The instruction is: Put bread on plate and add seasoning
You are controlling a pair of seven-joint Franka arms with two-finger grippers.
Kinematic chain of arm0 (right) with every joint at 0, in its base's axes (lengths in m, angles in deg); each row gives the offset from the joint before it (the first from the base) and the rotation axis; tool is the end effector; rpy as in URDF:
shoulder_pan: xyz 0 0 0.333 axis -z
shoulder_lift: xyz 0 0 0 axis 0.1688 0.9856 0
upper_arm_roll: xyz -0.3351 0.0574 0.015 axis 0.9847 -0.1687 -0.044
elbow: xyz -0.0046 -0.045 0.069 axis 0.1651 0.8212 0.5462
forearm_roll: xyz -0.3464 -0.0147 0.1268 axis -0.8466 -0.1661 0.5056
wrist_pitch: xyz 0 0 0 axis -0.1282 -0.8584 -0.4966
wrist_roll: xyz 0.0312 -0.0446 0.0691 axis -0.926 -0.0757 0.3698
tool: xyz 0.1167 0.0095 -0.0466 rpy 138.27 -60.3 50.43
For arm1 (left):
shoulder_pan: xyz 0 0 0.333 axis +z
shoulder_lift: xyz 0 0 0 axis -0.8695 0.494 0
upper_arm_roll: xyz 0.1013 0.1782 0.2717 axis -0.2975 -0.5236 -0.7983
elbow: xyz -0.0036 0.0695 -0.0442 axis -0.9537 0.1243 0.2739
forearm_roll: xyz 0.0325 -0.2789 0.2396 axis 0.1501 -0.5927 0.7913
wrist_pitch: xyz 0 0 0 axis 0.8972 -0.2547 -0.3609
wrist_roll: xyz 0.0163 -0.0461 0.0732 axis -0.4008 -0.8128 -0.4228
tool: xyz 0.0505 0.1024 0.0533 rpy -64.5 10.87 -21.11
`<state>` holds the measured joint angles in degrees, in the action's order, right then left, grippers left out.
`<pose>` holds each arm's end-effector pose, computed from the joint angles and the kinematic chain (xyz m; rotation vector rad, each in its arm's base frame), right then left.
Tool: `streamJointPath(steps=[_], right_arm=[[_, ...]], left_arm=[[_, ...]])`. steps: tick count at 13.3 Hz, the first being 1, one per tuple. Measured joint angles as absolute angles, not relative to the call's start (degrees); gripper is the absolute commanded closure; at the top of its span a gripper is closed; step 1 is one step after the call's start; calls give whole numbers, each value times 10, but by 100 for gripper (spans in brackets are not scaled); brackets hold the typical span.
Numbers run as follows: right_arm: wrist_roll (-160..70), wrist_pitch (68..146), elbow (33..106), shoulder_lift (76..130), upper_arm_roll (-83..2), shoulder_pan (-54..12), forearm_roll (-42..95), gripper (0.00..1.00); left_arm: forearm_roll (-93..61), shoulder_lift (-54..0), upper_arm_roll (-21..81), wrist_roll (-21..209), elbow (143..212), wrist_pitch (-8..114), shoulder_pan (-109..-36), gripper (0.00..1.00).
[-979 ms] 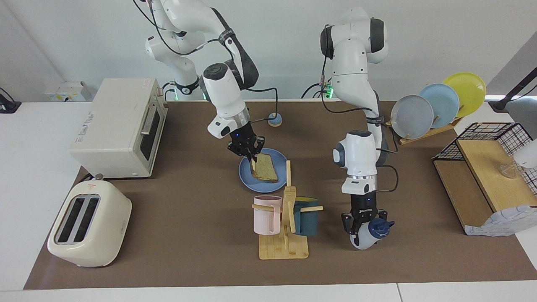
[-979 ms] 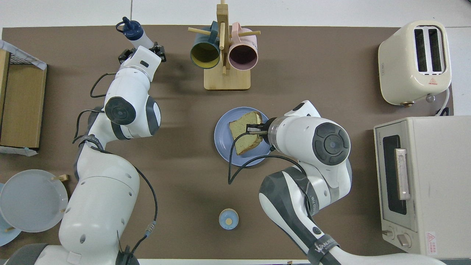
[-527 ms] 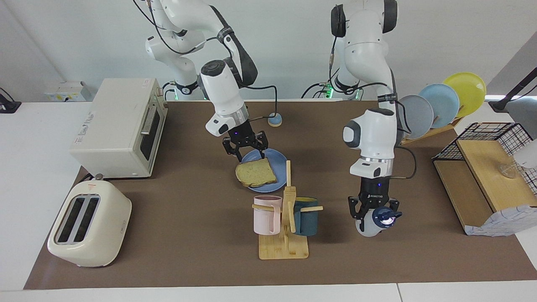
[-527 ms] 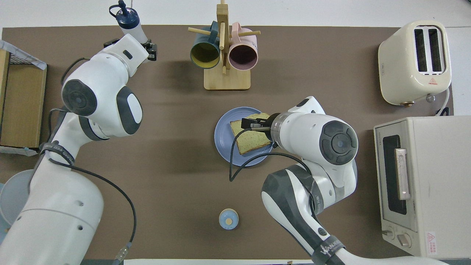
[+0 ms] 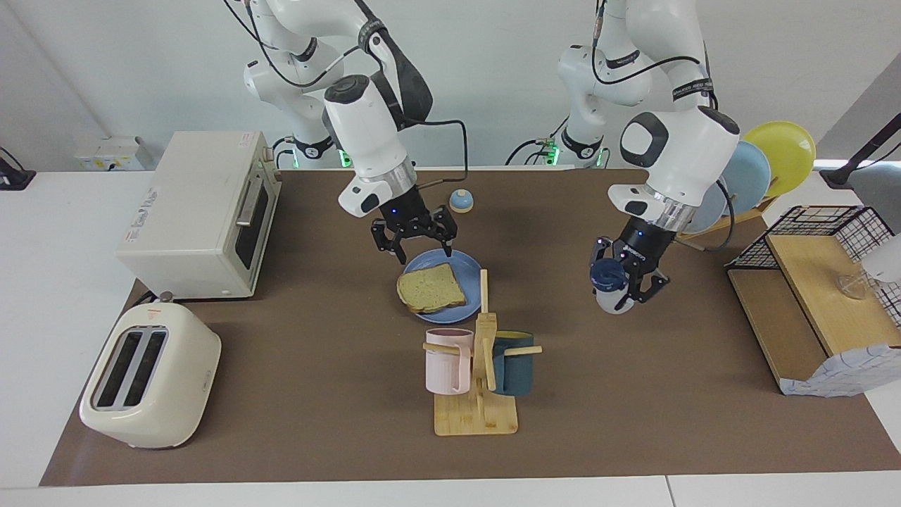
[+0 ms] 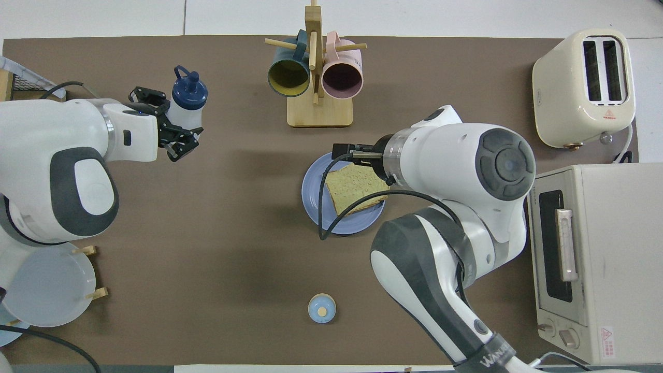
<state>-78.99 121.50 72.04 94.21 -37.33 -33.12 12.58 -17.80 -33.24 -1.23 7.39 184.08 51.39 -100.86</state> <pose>0.5370 0.2899 0.5085 -2.7486 0.1811 -0.2500 0.5637 -0.1377 0.4746 2.4394 -1.6025 0.6457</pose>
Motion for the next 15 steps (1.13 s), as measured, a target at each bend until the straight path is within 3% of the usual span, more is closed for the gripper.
streamJointPath(steps=[3, 4, 10, 13, 15], right_arm=[[-797, 1119, 649, 941, -372, -330, 209, 0], [-812, 1112, 643, 939, -373, -331, 227, 5], [-895, 1139, 627, 932, -392, -380, 262, 44], [-907, 1162, 619, 932, -394, -411, 263, 46], [-923, 1163, 608, 932, -395, -422, 262, 53]], left_arm=[[-99, -374, -12, -1, 1849, 374, -997, 100], [-91, -384, -10, -15, 1849, 339, -997, 100], [-88, -417, 25, -14, 1854, 217, -1006, 100], [-88, -423, 50, 6, 1862, 212, -1008, 100], [-88, -427, 59, 18, 1868, 212, -1010, 100]])
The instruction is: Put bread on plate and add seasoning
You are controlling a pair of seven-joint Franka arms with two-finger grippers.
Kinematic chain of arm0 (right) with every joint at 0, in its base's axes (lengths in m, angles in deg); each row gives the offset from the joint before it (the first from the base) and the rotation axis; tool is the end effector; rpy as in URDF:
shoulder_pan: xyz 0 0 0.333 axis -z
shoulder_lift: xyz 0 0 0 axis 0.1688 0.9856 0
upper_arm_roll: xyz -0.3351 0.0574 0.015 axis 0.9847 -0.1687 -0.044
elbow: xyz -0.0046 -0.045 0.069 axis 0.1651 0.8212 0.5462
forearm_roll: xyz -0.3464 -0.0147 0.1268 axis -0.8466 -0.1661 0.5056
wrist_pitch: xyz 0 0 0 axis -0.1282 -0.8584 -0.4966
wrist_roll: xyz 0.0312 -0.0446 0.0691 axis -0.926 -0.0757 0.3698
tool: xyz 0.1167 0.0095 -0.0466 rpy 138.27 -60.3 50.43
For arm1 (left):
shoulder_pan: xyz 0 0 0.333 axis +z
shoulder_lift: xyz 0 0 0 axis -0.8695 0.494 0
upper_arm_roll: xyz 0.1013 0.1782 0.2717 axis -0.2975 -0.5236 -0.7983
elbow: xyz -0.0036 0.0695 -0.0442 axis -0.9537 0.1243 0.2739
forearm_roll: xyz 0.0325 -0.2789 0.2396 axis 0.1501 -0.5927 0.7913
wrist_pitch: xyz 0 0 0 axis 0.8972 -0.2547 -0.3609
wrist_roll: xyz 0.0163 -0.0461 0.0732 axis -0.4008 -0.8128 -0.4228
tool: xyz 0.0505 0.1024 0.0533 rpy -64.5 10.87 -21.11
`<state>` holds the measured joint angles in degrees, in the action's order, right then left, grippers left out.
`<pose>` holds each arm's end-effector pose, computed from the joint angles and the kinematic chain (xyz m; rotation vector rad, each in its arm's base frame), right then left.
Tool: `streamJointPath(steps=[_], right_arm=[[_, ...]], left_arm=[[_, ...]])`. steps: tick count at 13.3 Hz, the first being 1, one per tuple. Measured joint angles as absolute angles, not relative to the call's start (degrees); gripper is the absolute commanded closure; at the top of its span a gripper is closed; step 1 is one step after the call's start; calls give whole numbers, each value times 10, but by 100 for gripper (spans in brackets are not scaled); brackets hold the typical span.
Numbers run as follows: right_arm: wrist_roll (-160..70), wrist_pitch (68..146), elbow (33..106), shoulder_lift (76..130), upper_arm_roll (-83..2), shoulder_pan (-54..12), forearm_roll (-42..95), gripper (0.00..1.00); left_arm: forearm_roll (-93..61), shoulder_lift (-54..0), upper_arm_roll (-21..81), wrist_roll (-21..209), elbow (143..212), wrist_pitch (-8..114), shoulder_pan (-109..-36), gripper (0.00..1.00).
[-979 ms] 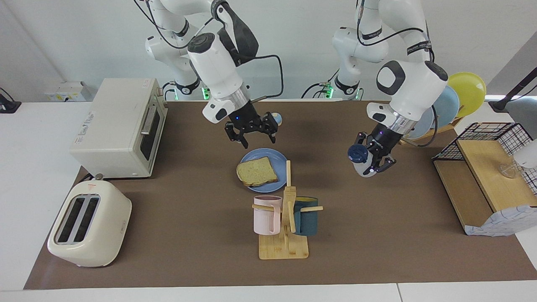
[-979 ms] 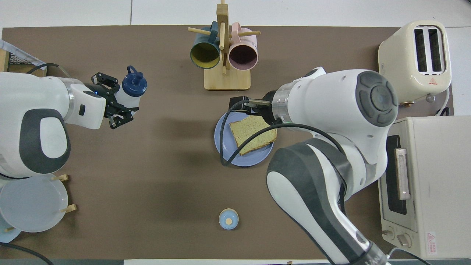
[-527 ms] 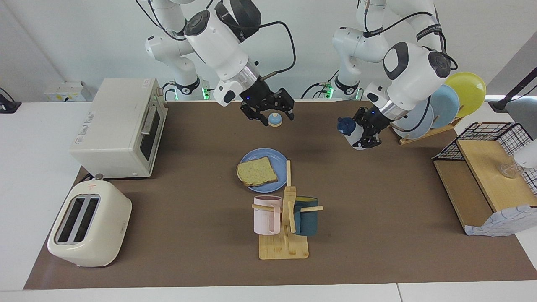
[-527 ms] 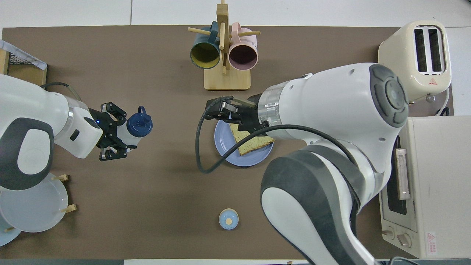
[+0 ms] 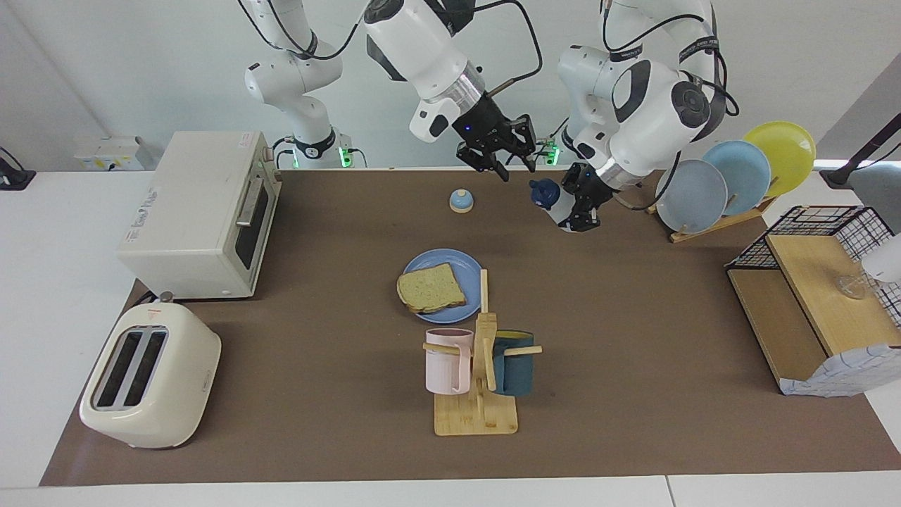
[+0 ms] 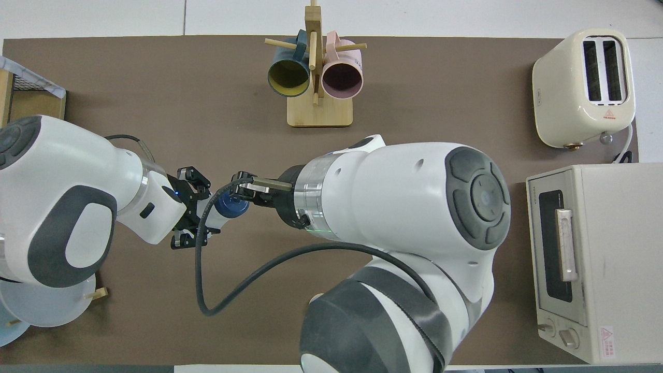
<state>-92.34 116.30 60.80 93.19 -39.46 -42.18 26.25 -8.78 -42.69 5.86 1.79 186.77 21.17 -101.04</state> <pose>0.4704 0.4050 0.6108 -2.4573 0.2890 -0.0386 0.4522 -0.1871 0.4851 1.9674 -1.9745 0.0798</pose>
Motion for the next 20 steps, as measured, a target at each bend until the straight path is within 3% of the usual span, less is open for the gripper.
streamJointPath(steps=[2, 4, 5, 20], right_arm=[[-925, 1163, 603, 932, -394, -422, 262, 60], [-925, 1166, 603, 935, -393, -422, 260, 60], [-925, 1172, 603, 938, -393, -422, 260, 67], [-925, 1191, 609, 949, -394, -429, 236, 69]], left_arm=[[-88, -429, 59, 21, 1869, 212, -1014, 100], [-88, -431, 59, 22, 1869, 212, -1014, 100], [-88, -431, 59, 22, 1869, 212, -1014, 100], [-97, -432, 56, 26, 1870, 212, -1013, 100]])
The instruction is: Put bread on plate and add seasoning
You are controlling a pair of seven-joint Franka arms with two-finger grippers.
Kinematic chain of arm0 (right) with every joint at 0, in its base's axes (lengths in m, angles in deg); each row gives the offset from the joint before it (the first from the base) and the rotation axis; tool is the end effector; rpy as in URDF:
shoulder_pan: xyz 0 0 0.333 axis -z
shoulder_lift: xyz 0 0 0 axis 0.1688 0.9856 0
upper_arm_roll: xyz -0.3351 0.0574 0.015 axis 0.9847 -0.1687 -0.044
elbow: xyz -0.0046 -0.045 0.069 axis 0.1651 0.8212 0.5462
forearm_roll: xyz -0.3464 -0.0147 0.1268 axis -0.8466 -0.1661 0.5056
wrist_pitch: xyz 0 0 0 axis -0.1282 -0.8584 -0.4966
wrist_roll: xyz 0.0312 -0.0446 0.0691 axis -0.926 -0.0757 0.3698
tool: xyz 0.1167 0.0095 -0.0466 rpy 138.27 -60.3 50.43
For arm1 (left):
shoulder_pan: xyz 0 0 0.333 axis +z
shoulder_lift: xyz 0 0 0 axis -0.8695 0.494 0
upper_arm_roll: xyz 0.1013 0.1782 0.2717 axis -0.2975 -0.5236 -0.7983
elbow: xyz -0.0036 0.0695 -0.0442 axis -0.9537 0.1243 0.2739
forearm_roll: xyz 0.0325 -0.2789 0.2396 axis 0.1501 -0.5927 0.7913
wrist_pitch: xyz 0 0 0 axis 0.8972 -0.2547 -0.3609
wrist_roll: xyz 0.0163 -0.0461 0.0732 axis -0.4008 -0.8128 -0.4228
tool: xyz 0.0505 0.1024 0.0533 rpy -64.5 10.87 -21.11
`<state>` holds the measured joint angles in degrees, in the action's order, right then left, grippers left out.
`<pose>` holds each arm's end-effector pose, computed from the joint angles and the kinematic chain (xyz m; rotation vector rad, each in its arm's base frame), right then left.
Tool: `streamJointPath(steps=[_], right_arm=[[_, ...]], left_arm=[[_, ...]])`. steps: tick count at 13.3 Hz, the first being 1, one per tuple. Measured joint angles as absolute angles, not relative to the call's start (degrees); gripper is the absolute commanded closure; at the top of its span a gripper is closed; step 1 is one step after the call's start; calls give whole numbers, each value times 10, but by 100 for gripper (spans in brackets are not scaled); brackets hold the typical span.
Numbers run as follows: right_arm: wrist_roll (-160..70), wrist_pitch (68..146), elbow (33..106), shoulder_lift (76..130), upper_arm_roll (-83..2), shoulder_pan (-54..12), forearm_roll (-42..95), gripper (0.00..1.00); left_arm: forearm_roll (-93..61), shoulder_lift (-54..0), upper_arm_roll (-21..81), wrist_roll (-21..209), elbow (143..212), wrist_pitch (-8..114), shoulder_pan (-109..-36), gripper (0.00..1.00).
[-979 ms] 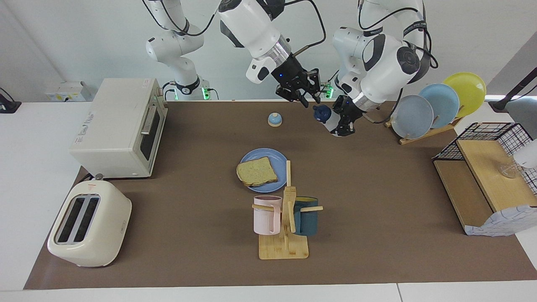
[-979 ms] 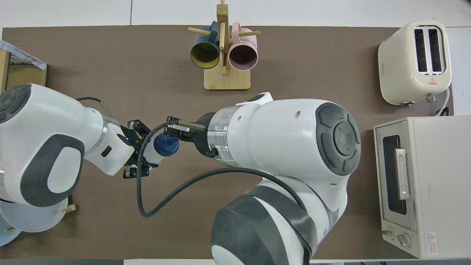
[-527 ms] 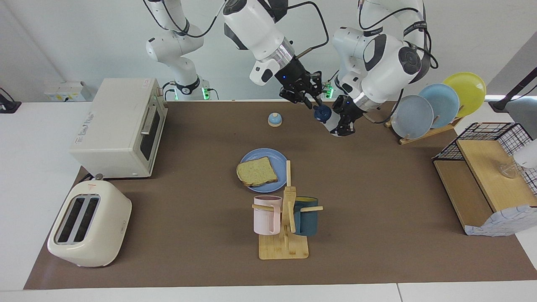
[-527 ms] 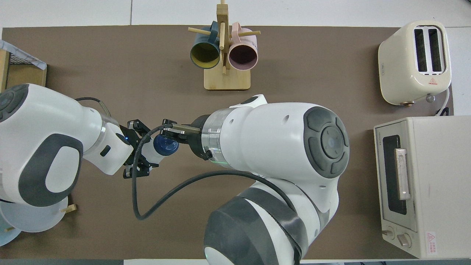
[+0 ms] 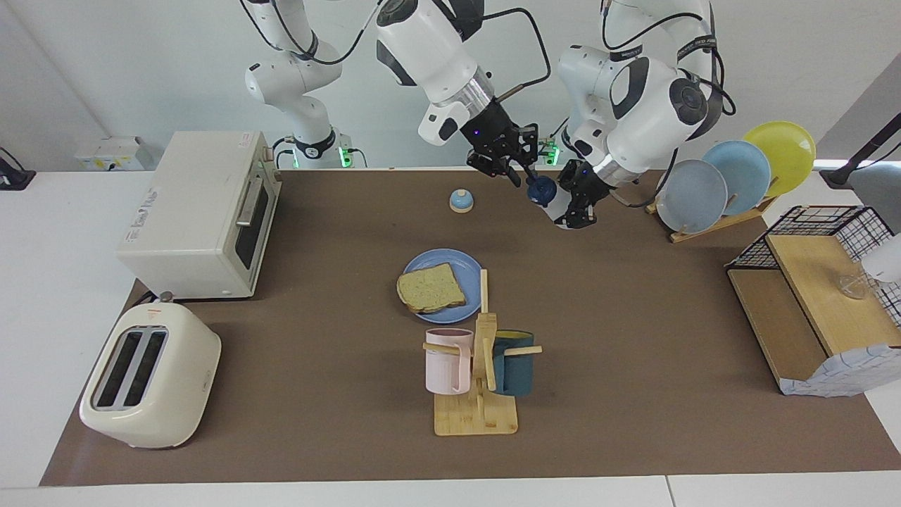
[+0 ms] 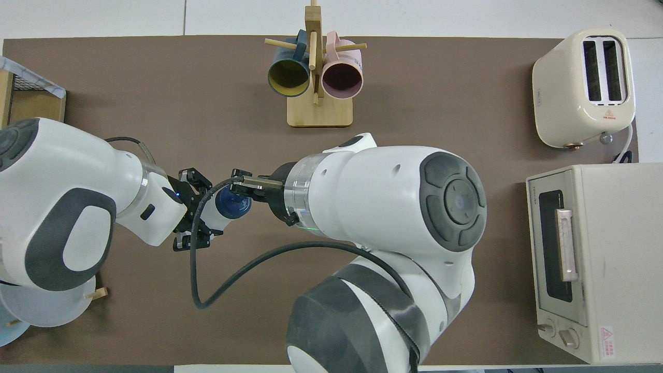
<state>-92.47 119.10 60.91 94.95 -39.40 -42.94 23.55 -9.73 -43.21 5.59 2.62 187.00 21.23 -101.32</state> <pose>0.4781 0.4130 0.5954 -2.4834 0.2791 -0.0901 0.4502 -0.1875 0.4881 1.9750 -1.9446 0.0949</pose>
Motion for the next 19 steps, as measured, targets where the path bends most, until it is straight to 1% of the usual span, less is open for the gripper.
streamJointPath(steps=[6, 9, 13, 14, 15, 17, 19], right_arm=[[-925, 1191, 611, 950, -394, -430, 235, 69], [-925, 1191, 611, 950, -394, -430, 235, 71], [-925, 1191, 611, 950, -395, -443, 235, 72], [-925, 1191, 611, 950, -395, -446, 235, 75], [-925, 1191, 611, 950, -395, -447, 235, 75], [-925, 1191, 611, 950, -393, -446, 235, 75], [-925, 1193, 611, 950, -392, -445, 235, 71]], left_arm=[[-97, -432, 56, 27, 1870, 213, -1013, 100], [-97, -433, 56, 27, 1870, 214, -1013, 100], [-97, -433, 56, 27, 1870, 214, -1013, 100], [-97, -433, 56, 27, 1870, 214, -1013, 100], [-97, -433, 56, 27, 1870, 214, -1013, 100], [-97, -433, 56, 27, 1870, 214, -1013, 100], [-97, -433, 56, 27, 1870, 214, -1013, 100]])
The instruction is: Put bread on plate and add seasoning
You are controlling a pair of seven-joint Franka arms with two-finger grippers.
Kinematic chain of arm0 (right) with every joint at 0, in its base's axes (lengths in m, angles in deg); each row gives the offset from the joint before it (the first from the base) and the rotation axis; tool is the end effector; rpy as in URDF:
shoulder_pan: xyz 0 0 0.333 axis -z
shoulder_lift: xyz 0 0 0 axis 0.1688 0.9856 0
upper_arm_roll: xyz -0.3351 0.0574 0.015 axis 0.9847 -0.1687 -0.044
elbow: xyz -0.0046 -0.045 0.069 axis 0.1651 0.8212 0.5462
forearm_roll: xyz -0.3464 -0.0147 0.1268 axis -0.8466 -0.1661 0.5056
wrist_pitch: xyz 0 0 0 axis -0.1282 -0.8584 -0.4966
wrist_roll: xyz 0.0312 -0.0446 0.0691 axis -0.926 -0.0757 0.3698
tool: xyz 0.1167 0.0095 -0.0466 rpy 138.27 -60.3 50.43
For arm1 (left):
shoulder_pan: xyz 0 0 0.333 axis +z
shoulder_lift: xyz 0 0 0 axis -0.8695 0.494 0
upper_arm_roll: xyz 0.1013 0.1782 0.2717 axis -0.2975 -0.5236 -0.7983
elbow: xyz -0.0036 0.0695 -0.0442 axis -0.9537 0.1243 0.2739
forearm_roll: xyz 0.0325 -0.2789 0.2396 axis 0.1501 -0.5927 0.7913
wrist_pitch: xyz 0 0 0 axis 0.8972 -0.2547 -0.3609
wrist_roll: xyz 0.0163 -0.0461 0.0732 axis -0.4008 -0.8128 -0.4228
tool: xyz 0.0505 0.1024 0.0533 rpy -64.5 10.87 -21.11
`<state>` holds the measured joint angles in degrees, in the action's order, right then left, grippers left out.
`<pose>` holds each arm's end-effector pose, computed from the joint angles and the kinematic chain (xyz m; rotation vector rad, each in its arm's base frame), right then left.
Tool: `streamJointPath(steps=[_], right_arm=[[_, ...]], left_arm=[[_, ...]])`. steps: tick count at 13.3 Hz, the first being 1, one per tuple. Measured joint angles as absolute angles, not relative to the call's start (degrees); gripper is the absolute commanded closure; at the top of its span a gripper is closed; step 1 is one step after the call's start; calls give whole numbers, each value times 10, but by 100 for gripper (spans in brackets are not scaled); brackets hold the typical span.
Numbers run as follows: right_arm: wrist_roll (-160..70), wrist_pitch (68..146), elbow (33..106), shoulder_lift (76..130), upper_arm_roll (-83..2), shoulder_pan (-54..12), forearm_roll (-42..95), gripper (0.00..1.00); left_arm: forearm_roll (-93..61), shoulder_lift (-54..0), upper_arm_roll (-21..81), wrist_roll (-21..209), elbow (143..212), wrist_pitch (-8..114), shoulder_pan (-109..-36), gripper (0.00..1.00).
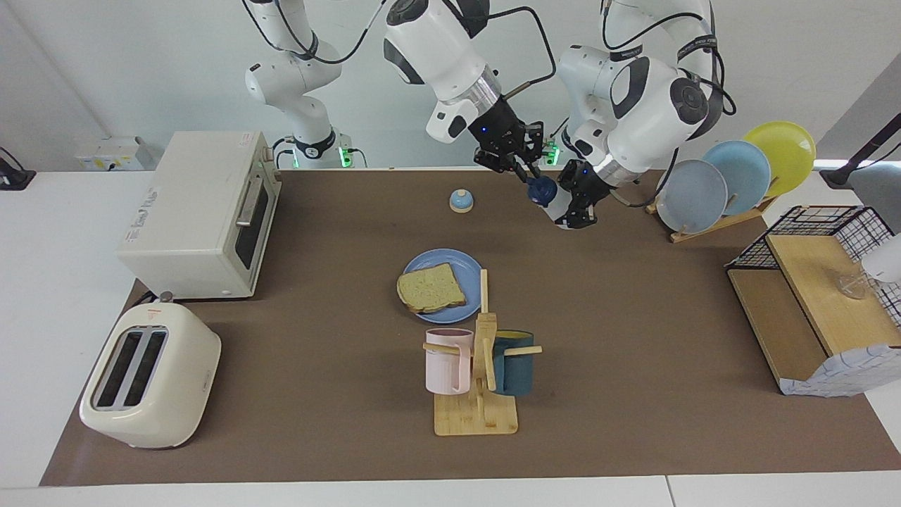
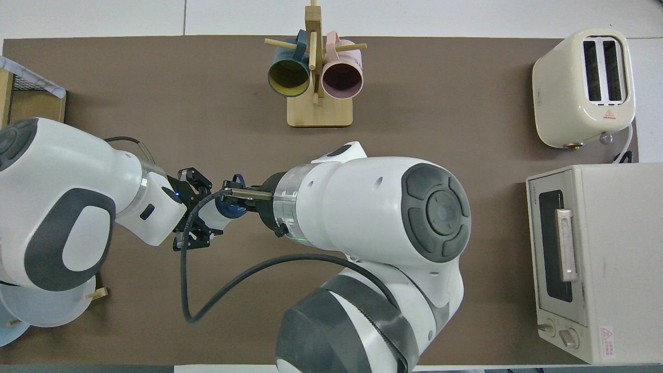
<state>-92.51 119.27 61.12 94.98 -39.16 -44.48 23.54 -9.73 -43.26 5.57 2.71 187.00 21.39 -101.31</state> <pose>0.4687 0.4238 0.5935 -2.4875 0.2536 -0.0804 0.4506 -0.1872 0.4886 1.9783 -1.9431 0.0992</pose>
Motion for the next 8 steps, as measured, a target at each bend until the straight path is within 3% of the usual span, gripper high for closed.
streamJointPath(steps=[5, 7, 8], right_arm=[[-925, 1213, 612, 951, -391, -445, 235, 76], [-925, 1213, 612, 951, -391, -445, 235, 99], [-925, 1213, 613, 951, -391, -444, 235, 100]], left_arm=[[-98, -433, 55, 28, 1870, 215, -1013, 100], [-98, -433, 55, 28, 1870, 215, -1013, 100], [-98, -433, 54, 28, 1870, 215, -1012, 100]])
